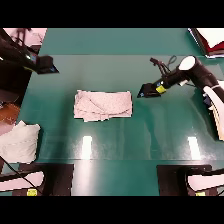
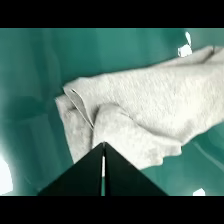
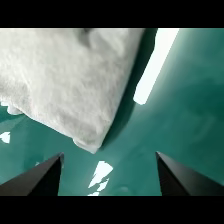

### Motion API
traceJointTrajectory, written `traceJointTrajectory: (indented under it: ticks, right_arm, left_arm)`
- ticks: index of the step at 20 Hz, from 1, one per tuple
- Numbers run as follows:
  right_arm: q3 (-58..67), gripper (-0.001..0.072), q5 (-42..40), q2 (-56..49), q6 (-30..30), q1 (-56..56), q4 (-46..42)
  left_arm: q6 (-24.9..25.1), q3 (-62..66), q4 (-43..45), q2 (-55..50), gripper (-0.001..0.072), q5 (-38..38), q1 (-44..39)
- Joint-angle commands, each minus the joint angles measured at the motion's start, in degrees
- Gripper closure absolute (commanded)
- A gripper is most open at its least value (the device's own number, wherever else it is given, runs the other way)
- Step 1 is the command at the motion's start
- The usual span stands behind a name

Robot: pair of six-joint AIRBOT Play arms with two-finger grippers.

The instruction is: Fold the shirts.

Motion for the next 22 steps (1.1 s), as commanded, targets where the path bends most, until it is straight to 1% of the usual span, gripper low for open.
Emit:
traceJointTrajectory:
  ticks: [1,4,6,7,8,9,11,13,14,15,16,22]
  right_arm:
    - [-8.02,0.0043,-1.66,1.77,0.61,-3.54,7.23]
    - [-8.81,0.0057,-2.21,1.81,0.61,-3.02,8.46]
    - [-8.81,0.0058,-2.29,2.4,0.61,-2.43,8.46]
    - [-8.81,0.0058,-2.38,2.99,0.59,-1.99,8.35]
    - [-8.81,0.0058,-2.58,3.58,0.59,-1.95,8.39]
    - [-8.81,0.0058,-2.56,4.24,0.59,-1.95,8.37]
    - [-8.81,0.0058,-2.99,5.38,0.59,-1.95,8.33]
    - [-8.81,0.0058,-3.41,6.38,0.59,-1.95,8.35]
    - [-8.81,0.0058,-3.96,6.78,0.59,-1.95,8.35]
    - [-8.81,0.0058,-4.28,7.02,0.59,-1.95,8.39]
    - [-8.81,0.0058,-4.35,7.04,0.61,-1.95,8.39]
    - [-8.81,0.0058,-2.58,7.04,0.63,-1.95,8.41]
  left_arm:
    - [5.62,-10.12,-6.91,-1.79,0.0673,2.25,-1.16]
    - [8.57,-14.91,-6.73,-6.29,0.0672,3.98,-5.22]
    - [8.52,-15.08,-6.73,-9.11,0.0668,5.81,-6.88]
    - [8.46,-15.1,-6.75,-9.46,0.0289,7.28,-7.1]
    - [6.97,-14.99,-6.82,-9.42,0.0016,8.68,-7.1]
    - [6.99,-14.47,-6.67,-9.4,0.0047,9.38,-7.1]
    - [7.28,-13.4,-6.71,-9.42,0.0049,10.62,-7.1]
    - [9.42,-13.42,-6.71,-9.51,0.0059,12.13,-7.67]
    - [11.39,-13.44,-6.73,-9.53,0.0159,12.07,-8.04]
    - [12.63,-13.44,-6.69,-9.53,0.024,12.28,-8.5]
    - [13.42,-13.44,-6.69,-9.64,0.0238,12.98,-8.98]
    - [12.94,-13.44,-6.73,-14.23,0.0238,14.82,-9.25]
